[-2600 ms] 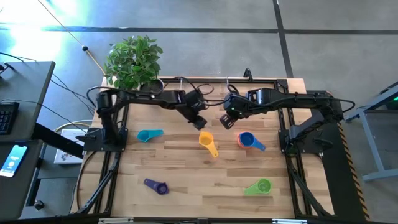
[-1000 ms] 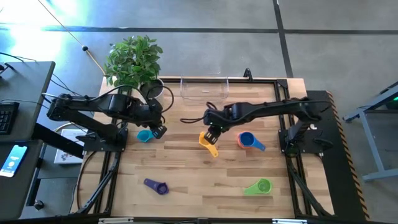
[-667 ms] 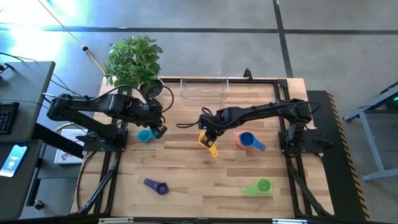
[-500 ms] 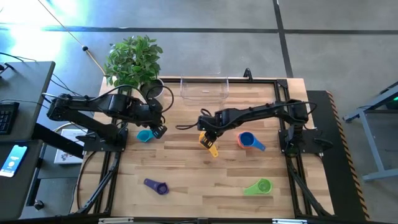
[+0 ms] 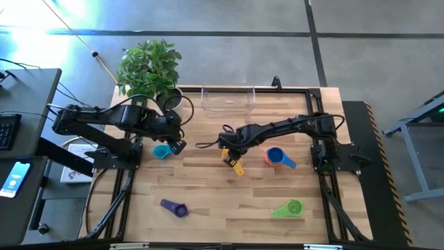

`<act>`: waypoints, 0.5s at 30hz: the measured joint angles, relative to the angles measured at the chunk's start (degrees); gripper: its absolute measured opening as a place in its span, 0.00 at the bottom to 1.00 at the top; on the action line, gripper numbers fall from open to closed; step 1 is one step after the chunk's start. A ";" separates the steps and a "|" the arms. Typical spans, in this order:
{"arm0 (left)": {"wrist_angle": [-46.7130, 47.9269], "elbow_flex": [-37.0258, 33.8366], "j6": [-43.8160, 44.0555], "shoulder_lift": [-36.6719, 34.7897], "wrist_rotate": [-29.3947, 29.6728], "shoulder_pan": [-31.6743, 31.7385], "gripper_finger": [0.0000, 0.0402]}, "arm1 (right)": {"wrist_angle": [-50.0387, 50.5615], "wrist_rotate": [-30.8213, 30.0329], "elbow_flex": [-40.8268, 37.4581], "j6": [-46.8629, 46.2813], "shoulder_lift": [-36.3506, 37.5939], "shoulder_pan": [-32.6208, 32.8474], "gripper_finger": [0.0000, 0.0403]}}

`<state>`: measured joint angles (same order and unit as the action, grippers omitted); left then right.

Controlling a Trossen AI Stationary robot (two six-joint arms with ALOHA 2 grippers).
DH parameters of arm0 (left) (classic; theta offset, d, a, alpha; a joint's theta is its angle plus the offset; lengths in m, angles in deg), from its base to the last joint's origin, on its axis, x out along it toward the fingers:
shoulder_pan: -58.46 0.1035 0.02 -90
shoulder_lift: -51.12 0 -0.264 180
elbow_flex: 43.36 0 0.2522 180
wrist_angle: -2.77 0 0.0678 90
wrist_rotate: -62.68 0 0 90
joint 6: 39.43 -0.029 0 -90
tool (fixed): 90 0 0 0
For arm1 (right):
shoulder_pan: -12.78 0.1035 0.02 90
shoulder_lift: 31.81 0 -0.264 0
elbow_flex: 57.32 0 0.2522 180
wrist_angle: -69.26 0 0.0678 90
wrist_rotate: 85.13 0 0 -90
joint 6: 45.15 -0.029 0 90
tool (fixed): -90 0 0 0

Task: Nest measuring cups in basket
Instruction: Stack the yellow measuring cup on top of the blue measuring cup

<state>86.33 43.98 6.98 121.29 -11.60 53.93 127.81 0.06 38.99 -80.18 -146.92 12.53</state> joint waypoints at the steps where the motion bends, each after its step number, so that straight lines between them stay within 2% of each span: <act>1: 0.00 0.00 0.00 0.00 -0.02 0.00 0.31 | 0.13 0.46 0.00 -0.04 -0.27 -0.02 0.30; 4: 0.00 0.00 0.00 0.00 0.08 0.00 0.31 | 0.06 0.98 0.00 -0.06 -0.42 -0.02 0.25; 10: 0.00 0.00 -0.05 0.00 0.14 0.00 0.31 | 0.11 2.43 0.00 1.07 -0.42 -0.11 0.03; 15: 0.02 0.00 -0.09 0.00 0.14 0.00 0.31 | 0.70 3.90 0.02 2.38 -0.09 -0.42 0.03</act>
<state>86.35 43.98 6.90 121.29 -11.46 53.93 128.51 3.96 39.01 -77.80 -147.02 12.11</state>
